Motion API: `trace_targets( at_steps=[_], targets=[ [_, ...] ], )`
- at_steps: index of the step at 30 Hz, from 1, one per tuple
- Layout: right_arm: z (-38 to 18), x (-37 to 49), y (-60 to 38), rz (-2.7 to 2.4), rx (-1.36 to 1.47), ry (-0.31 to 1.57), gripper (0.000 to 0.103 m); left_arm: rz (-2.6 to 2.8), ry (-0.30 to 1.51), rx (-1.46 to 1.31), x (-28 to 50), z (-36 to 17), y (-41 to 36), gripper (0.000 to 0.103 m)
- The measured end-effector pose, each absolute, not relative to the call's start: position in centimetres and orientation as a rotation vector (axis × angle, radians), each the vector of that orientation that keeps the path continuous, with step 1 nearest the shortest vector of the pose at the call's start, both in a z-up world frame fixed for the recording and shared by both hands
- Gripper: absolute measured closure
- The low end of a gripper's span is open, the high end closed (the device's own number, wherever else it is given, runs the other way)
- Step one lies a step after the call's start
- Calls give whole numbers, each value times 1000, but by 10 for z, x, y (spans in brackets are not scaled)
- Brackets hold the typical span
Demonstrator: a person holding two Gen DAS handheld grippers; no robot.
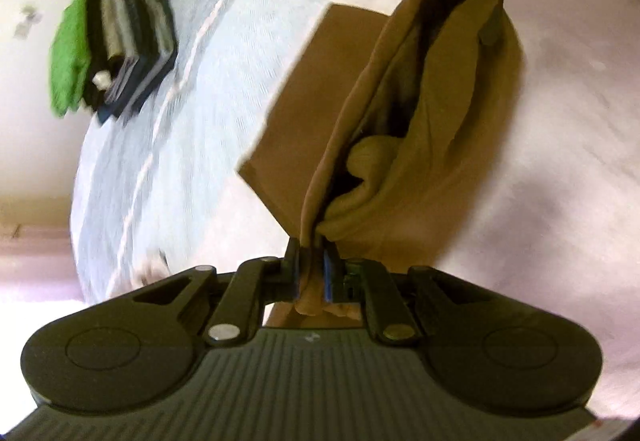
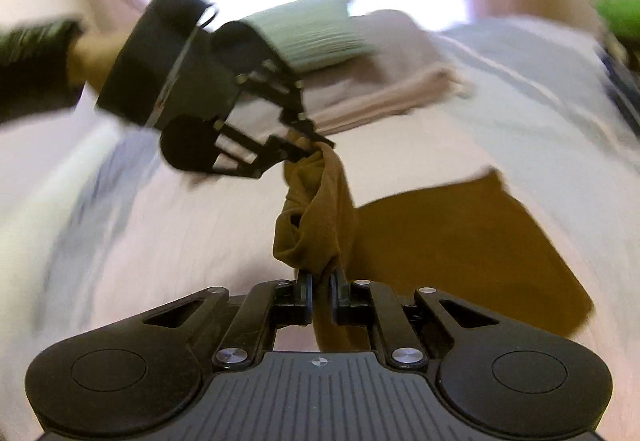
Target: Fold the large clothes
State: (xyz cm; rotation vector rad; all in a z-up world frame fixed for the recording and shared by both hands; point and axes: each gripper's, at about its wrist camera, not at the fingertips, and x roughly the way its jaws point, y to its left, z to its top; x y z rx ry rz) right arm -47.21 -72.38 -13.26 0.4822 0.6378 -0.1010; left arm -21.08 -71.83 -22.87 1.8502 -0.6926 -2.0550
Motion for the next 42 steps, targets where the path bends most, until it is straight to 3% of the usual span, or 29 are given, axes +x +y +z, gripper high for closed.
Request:
trace_targets(
  at_steps=[6, 9, 13, 15, 18, 22, 23, 25, 28, 34, 42],
  targets=[
    [-183, -507, -846, -270, 840, 608, 99, -2155, -612, 1920, -298, -279, -819, 91],
    [-231, -522, -886, -335, 998, 638, 98, -2133, -464, 1879, -322, -319, -857, 90],
    [-258, -530, -910, -337, 1139, 646, 95, -2077, -75, 1691, -304, -316, -894, 88],
    [-255, -531, -909, -340, 1133, 636, 83, -2013, 79, 1605, -279, -306, -899, 86],
    [-252, -525, -910, -357, 1153, 612, 73, -1943, 297, 1488, -238, -296, -894, 86],
    [-254, -517, -905, -375, 1181, 620, 74, -1861, 517, 1377, -206, -300, -875, 86],
    [-255, -513, -906, -382, 1190, 633, 90, -1848, 556, 1361, -202, -304, -870, 86],
    [-246, -505, -911, -373, 1158, 665, 95, -1839, 607, 1336, -198, -306, -862, 86],
    [-206, -504, -917, -291, 1034, 572, 97, -1849, 591, 1227, -200, -297, -844, 86],
    [-262, -516, -926, -374, 1076, 688, 97, -1787, 688, 1209, -206, -335, -833, 86],
    [-255, -519, -923, -375, 1042, 700, 96, -1796, 760, 1058, -208, -330, -876, 86]
  ],
)
